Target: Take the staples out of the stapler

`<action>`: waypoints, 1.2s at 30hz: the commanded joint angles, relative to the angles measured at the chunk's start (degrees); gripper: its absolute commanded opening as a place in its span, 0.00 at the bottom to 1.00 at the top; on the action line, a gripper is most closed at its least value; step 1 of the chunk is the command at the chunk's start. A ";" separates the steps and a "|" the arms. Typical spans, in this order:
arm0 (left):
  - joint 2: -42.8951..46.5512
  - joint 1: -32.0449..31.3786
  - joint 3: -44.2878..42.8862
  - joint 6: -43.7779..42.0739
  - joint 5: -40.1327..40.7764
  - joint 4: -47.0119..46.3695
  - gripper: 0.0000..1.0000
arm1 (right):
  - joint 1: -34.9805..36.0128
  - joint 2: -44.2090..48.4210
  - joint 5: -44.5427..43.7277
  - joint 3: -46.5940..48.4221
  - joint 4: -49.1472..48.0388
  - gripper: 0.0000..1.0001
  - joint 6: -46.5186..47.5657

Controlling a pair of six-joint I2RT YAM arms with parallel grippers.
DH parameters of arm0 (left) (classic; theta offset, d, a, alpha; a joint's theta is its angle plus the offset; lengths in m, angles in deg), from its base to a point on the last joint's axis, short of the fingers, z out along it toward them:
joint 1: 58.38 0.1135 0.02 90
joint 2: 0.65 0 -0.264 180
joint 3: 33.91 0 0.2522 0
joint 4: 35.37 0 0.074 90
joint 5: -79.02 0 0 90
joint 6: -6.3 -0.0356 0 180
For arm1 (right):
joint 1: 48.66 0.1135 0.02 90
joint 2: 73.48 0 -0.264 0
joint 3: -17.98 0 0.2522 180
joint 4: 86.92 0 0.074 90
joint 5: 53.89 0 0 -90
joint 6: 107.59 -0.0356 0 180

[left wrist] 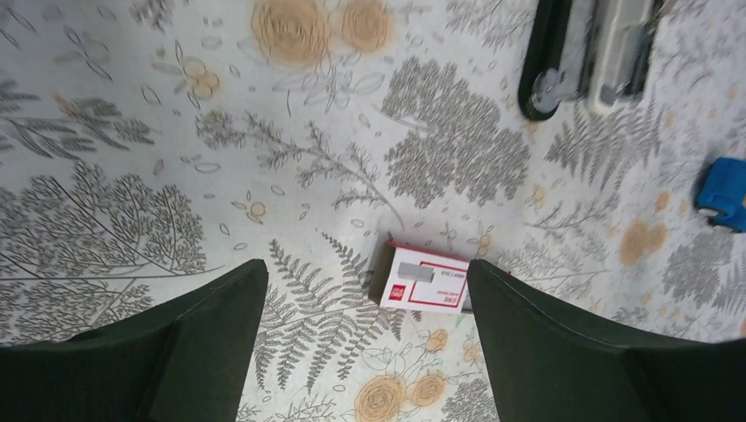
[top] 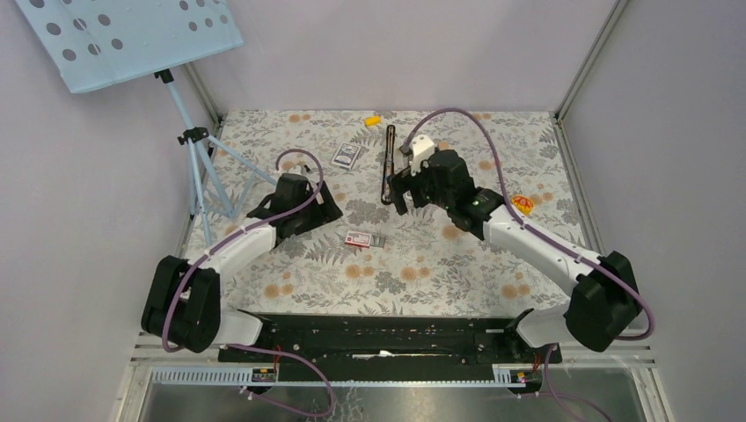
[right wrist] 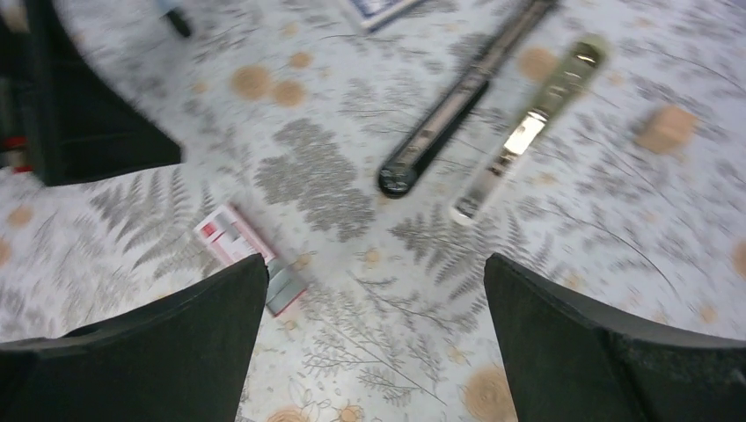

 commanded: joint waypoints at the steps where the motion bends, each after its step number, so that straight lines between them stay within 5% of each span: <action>1: 3.87 1.04 -4.77 -2.30 3.03 1.50 0.92 | -2.72 2.05 -19.21 2.69 7.09 1.00 -9.83; 7: 4.08 1.27 -5.73 -3.18 2.93 2.05 0.99 | -7.43 -1.11 -12.08 3.59 12.46 1.00 -15.30; 13: 3.44 1.51 -5.52 -3.25 2.22 1.93 0.99 | -9.04 -6.88 -15.44 4.97 18.93 1.00 -21.72; 20: 2.37 1.52 -5.15 -3.95 1.31 1.71 0.99 | -9.33 -4.75 -11.61 -2.20 14.03 0.99 -27.28; 36: -5.82 -3.50 -0.19 0.15 -0.49 -4.23 0.86 | -7.00 -8.46 -0.15 -9.37 7.71 0.50 -42.76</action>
